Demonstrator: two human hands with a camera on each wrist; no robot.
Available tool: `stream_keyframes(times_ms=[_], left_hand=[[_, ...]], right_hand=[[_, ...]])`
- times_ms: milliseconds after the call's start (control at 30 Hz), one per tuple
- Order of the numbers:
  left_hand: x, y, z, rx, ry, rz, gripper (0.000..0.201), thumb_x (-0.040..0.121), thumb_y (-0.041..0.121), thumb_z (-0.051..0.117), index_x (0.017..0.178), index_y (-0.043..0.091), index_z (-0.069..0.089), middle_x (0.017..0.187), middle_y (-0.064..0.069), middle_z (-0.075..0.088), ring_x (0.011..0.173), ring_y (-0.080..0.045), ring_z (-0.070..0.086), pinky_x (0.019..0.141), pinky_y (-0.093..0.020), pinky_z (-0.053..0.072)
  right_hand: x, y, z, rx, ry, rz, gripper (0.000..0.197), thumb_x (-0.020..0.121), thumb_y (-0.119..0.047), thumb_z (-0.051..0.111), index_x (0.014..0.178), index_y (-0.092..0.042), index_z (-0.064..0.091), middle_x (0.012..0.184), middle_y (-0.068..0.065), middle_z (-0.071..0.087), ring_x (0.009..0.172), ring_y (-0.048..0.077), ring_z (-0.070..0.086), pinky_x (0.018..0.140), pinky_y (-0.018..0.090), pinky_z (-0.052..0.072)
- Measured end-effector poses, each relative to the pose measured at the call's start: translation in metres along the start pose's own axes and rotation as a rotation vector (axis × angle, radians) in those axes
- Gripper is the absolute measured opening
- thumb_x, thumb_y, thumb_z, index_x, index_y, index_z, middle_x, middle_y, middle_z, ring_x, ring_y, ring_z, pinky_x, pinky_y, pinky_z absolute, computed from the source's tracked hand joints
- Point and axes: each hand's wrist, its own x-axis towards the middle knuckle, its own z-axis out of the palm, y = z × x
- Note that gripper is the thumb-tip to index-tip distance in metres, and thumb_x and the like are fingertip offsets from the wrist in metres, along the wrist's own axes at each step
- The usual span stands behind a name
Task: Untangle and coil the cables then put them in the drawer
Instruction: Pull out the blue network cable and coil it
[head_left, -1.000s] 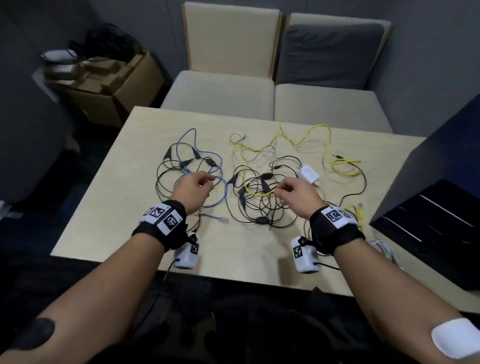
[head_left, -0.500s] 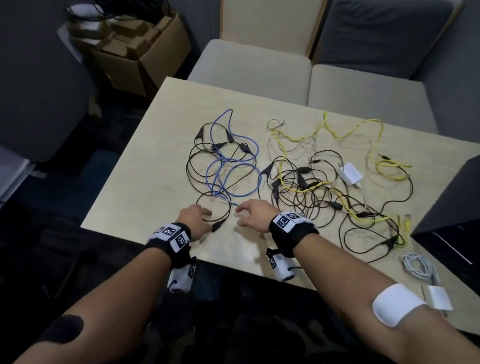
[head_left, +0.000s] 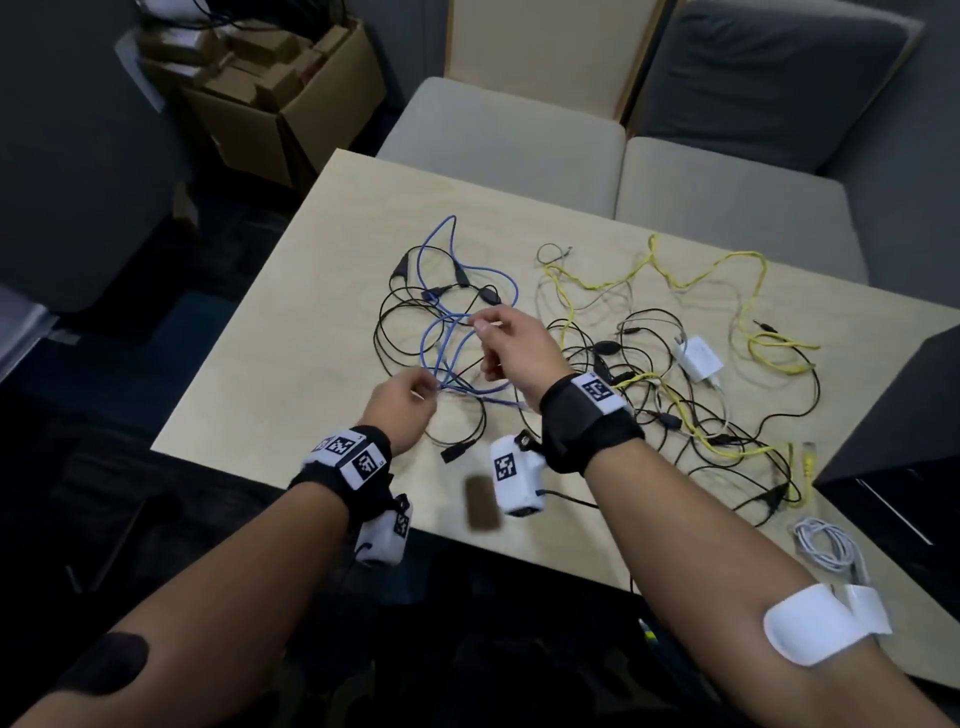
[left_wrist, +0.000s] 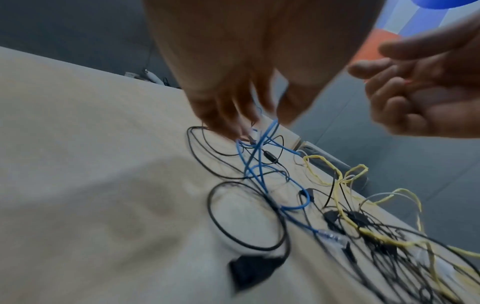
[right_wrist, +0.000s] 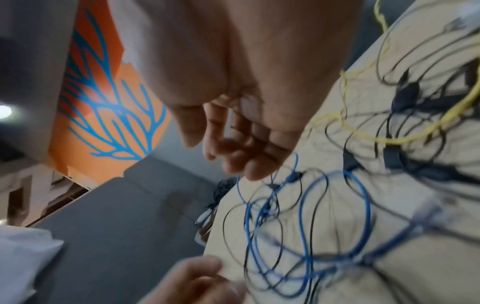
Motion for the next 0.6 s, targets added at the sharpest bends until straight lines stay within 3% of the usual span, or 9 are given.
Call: stream_keyframes(times_ms=[67, 133, 167, 233, 300, 400, 500, 533, 600], left_hand=[[0.008, 0.011, 0.0, -0.107, 0.12, -0.049, 0.038, 0.08, 0.017, 0.072, 0.111, 0.019, 0.05, 0.102, -0.001, 0.052, 0.081, -0.018, 0.054, 0.079, -0.032, 0.046], [0.017, 0.026, 0.005, -0.144, -0.007, -0.096, 0.057, 0.081, 0.021, 0.072, 0.129, 0.016, 0.042, 0.104, 0.001, 0.051, 0.083, -0.019, 0.056, 0.08, -0.034, 0.049], [0.024, 0.032, 0.008, -0.139, -0.071, -0.1, 0.051, 0.084, 0.017, 0.068, 0.129, 0.011, 0.045, 0.094, 0.0, 0.056, 0.077, -0.021, 0.057, 0.077, -0.036, 0.05], [0.03, 0.047, 0.011, -0.207, -0.087, -0.076, 0.022, 0.089, 0.004, 0.053, 0.11, 0.006, 0.058, 0.071, -0.005, 0.056, 0.062, -0.023, 0.052, 0.063, -0.034, 0.05], [0.029, 0.067, 0.011, -0.285, -0.049, 0.058, 0.022, 0.091, 0.0, 0.046, 0.096, 0.016, 0.06, 0.068, -0.004, 0.054, 0.061, -0.019, 0.05, 0.057, -0.03, 0.049], [0.012, 0.103, 0.012, -0.231, -0.068, 0.39, 0.026, 0.092, 0.001, 0.051, 0.109, 0.014, 0.065, 0.088, -0.003, 0.065, 0.076, -0.012, 0.058, 0.075, -0.022, 0.049], [0.004, 0.117, 0.015, -0.177, -0.096, 0.582, 0.033, 0.091, 0.001, 0.055, 0.121, 0.01, 0.064, 0.108, -0.002, 0.068, 0.099, -0.012, 0.062, 0.087, -0.01, 0.042], [0.003, 0.118, 0.016, -0.153, -0.112, 0.605, 0.033, 0.09, 0.002, 0.057, 0.121, 0.012, 0.064, 0.106, -0.001, 0.068, 0.1, -0.012, 0.061, 0.086, -0.009, 0.04], [0.003, 0.114, 0.017, -0.154, -0.121, 0.607, 0.031, 0.09, 0.007, 0.059, 0.118, 0.02, 0.066, 0.102, 0.003, 0.065, 0.096, -0.008, 0.059, 0.083, -0.014, 0.044]], right_hand=[[-0.002, -0.004, -0.013, -0.049, 0.018, -0.001, 0.008, 0.095, -0.022, 0.056, 0.09, -0.017, 0.061, 0.066, 0.0, 0.051, 0.055, 0.016, 0.051, 0.059, 0.032, 0.046], [-0.006, 0.001, -0.021, -0.119, 0.012, 0.017, 0.009, 0.093, -0.025, 0.059, 0.09, -0.017, 0.061, 0.071, 0.001, 0.055, 0.058, 0.017, 0.054, 0.059, 0.032, 0.047], [-0.009, 0.005, -0.024, -0.13, 0.015, 0.034, 0.01, 0.093, -0.026, 0.059, 0.092, -0.016, 0.061, 0.074, 0.002, 0.057, 0.058, 0.017, 0.055, 0.058, 0.032, 0.046], [-0.017, 0.011, -0.026, -0.104, 0.023, 0.065, 0.016, 0.094, -0.027, 0.058, 0.097, -0.012, 0.059, 0.081, 0.005, 0.058, 0.057, 0.017, 0.054, 0.054, 0.029, 0.045], [-0.023, 0.009, -0.03, -0.058, 0.054, 0.084, 0.027, 0.095, -0.036, 0.055, 0.107, -0.012, 0.057, 0.092, 0.008, 0.061, 0.059, 0.017, 0.055, 0.053, 0.028, 0.046], [-0.021, -0.005, -0.04, 0.114, 0.136, 0.05, 0.04, 0.096, -0.047, 0.049, 0.118, -0.014, 0.054, 0.103, 0.006, 0.065, 0.064, 0.015, 0.059, 0.053, 0.024, 0.045], [-0.023, -0.033, -0.057, 0.309, 0.132, -0.039, 0.018, 0.098, -0.026, 0.05, 0.105, -0.01, 0.054, 0.09, 0.004, 0.065, 0.069, 0.016, 0.061, 0.064, 0.028, 0.047], [-0.027, -0.044, -0.065, 0.355, 0.116, -0.066, 0.006, 0.098, -0.014, 0.048, 0.099, -0.011, 0.053, 0.081, 0.002, 0.065, 0.068, 0.016, 0.061, 0.066, 0.03, 0.047], [-0.039, -0.065, -0.083, 0.426, 0.131, -0.121, 0.013, 0.098, -0.005, 0.042, 0.093, -0.012, 0.051, 0.06, -0.001, 0.054, 0.059, 0.018, 0.053, 0.064, 0.03, 0.048]])
